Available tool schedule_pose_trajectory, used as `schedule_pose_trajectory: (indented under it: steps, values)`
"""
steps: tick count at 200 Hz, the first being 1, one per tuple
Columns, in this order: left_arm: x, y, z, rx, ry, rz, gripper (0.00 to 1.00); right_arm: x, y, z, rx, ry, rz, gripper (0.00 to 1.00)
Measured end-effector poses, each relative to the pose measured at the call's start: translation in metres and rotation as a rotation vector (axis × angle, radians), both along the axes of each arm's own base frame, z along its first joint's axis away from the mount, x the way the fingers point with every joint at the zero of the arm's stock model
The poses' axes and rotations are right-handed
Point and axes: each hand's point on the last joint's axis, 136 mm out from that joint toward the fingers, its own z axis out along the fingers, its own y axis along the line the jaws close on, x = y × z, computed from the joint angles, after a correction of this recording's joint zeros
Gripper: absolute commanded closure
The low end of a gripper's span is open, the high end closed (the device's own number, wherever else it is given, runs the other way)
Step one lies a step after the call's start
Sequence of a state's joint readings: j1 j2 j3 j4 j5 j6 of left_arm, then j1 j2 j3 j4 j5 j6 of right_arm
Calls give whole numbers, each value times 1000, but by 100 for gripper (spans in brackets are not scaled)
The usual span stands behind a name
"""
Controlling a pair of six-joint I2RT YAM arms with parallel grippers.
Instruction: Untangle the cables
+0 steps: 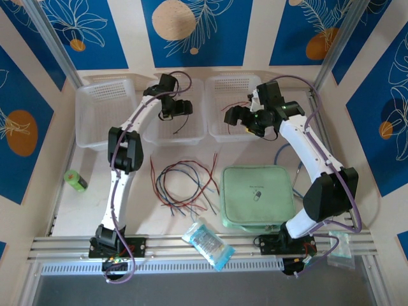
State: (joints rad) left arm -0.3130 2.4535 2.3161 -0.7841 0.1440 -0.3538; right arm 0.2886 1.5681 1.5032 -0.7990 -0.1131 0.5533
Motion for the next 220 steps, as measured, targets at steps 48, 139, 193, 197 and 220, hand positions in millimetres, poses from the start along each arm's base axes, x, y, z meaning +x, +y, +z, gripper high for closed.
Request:
schedule_pose_trajectory:
  steps: [48,139,193,197,220]
  values:
    - [-4,11,88,24,-161,5,15,-9,10,-5,-39,8,28,5]
    - [-124,14,152,-2,-224,-89,22,-27,50,-29,-117,31,141,22]
    - [-205,32,119,-53,-155,-70,25,-48,74,-70,-181,110,186,34]
    - [-209,34,116,-55,-148,-67,26,-49,76,-72,-185,113,188,34]
    - [-234,40,98,-73,-107,-46,27,-55,86,-83,-210,124,204,38]
